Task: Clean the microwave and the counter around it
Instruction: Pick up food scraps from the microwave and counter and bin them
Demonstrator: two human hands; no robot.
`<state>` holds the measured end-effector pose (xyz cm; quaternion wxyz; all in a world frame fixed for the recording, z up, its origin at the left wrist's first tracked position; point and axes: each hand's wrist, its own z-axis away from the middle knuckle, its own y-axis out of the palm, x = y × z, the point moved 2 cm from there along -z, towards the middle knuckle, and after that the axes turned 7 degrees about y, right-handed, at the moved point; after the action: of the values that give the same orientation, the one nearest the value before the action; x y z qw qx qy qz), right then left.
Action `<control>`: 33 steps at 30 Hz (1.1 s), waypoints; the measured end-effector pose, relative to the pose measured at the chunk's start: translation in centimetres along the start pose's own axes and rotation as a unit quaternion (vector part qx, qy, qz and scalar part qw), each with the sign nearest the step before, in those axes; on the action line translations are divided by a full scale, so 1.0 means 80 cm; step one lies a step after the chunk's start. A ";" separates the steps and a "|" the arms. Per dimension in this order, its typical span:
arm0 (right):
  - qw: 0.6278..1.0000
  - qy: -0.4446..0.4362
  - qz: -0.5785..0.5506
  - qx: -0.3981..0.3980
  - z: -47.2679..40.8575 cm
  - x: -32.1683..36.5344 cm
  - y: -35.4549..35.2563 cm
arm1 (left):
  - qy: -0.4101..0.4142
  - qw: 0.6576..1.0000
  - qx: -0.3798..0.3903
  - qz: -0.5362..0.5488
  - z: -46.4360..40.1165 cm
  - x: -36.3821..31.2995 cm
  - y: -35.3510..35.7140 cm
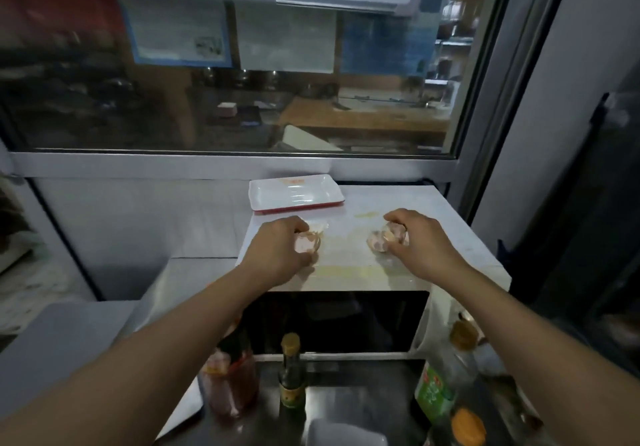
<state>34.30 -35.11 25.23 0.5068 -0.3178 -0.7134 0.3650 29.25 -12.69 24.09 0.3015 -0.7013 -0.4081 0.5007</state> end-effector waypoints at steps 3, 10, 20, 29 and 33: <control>1.000 -0.018 -0.022 0.009 -0.031 -0.010 0.010 | -0.015 1.000 -0.014 -0.015 -0.028 0.001 0.004; 0.997 -0.035 -0.036 0.053 -0.064 -0.027 0.044 | -0.050 0.998 0.013 -0.030 -0.076 0.012 0.025; 0.996 -0.063 -0.043 0.048 -0.063 -0.036 0.061 | -0.043 0.998 0.039 -0.039 -0.085 0.022 0.055; 0.997 -0.066 0.003 0.043 -0.050 -0.035 0.063 | -0.019 0.998 0.041 -0.039 -0.084 0.018 0.059; 0.996 -0.072 0.010 0.044 -0.049 -0.033 0.065 | -0.017 0.998 0.041 -0.046 -0.084 0.021 0.059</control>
<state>39.22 -33.75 20.38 0.4637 -0.2753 -0.7283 0.4228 37.15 -13.62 21.52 0.3461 -0.6598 -0.4243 0.5147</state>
